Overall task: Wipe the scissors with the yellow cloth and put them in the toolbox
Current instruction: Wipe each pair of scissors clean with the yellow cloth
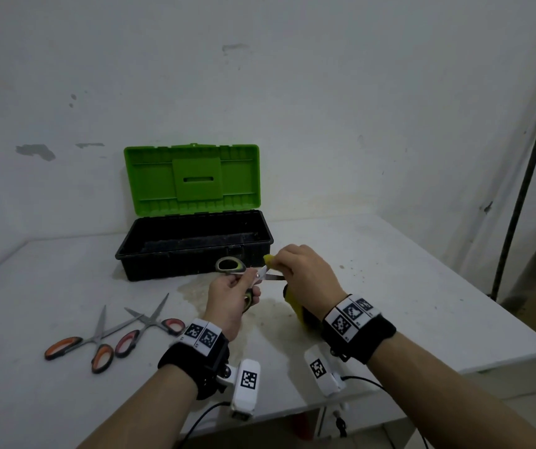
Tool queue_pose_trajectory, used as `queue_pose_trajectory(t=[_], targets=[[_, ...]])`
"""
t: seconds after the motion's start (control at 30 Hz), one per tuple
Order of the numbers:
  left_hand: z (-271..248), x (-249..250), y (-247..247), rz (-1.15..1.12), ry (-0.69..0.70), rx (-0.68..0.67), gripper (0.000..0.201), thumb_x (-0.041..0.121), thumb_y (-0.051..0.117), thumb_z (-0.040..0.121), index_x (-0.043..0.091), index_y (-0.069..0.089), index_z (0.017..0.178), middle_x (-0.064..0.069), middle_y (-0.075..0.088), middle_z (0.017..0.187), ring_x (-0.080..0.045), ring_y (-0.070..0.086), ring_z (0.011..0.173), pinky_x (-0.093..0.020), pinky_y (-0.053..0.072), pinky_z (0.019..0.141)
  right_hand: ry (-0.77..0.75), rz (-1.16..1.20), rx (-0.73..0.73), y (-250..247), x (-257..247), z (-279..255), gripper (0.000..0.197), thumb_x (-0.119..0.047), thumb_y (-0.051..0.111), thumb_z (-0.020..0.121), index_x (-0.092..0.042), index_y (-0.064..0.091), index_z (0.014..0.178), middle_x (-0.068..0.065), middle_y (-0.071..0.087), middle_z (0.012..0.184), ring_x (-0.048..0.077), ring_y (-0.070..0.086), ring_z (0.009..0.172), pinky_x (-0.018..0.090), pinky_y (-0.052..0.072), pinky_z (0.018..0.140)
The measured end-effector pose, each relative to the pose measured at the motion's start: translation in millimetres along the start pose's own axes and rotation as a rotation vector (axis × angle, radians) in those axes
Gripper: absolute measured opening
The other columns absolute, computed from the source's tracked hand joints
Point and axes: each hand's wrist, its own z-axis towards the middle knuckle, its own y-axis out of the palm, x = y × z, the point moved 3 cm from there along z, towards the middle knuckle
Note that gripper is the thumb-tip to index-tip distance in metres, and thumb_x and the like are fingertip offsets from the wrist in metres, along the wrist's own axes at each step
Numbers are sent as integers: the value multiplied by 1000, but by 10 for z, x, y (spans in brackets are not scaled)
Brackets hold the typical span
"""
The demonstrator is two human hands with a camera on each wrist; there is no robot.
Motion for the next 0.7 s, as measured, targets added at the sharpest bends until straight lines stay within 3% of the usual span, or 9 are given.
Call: queue_pose_trajectory(t=[0.13, 0.23, 0.33, 0.4, 0.5, 0.6, 0.7], targets=[[4, -9, -38, 5, 2, 13, 26, 14, 65, 96, -12, 67, 101, -6, 59, 67, -10, 54, 52, -20, 48, 49, 228, 100, 84, -138, 217, 78, 21, -26, 53, 100, -16, 72, 99, 2, 65, 94, 23, 58, 88, 37, 50, 74], [13, 2, -35, 33, 23, 32, 24, 15, 65, 97, -9, 69, 97, -7, 60, 66, -12, 54, 54, -21, 49, 50, 172, 117, 100, -235, 62, 49, 21, -26, 53, 100, -17, 71, 102, 2, 65, 94, 20, 58, 87, 36, 50, 74], [12, 14, 15, 71, 51, 3, 22, 16, 64, 97, -5, 69, 92, -7, 60, 64, -13, 54, 55, -24, 48, 51, 85, 113, -39, -146, -169, -11, 19, -22, 53, 98, -15, 71, 96, 4, 63, 92, 21, 57, 85, 38, 49, 73], [-3, 22, 46, 86, 67, -19, 21, 15, 63, 98, -5, 69, 94, -8, 60, 64, -13, 54, 54, -23, 47, 51, 101, 116, -63, -84, -169, -18, 20, -22, 53, 97, -16, 71, 94, 3, 62, 91, 21, 57, 85, 38, 50, 73], [-28, 34, 22, 88, 73, -12, 21, 15, 62, 98, -4, 69, 93, -5, 60, 62, -11, 52, 51, -19, 45, 49, 211, 117, -30, -91, 5, 37, 23, -24, 51, 99, -18, 73, 98, 2, 63, 91, 20, 58, 85, 32, 47, 73], [-25, 30, -20, 109, 67, 1, 22, 16, 62, 98, -2, 68, 87, -6, 58, 59, -11, 51, 50, -17, 44, 48, 313, 94, 41, -181, 164, 78, 22, -27, 52, 99, -17, 72, 99, 2, 63, 91, 21, 60, 85, 34, 51, 74], [-6, 28, -13, 105, 46, 4, 25, 18, 62, 98, -5, 68, 91, -7, 58, 61, -13, 51, 52, -20, 46, 50, 195, 146, 27, -193, -19, 56, 22, -27, 53, 99, -17, 72, 99, 2, 65, 93, 19, 59, 85, 34, 50, 75]])
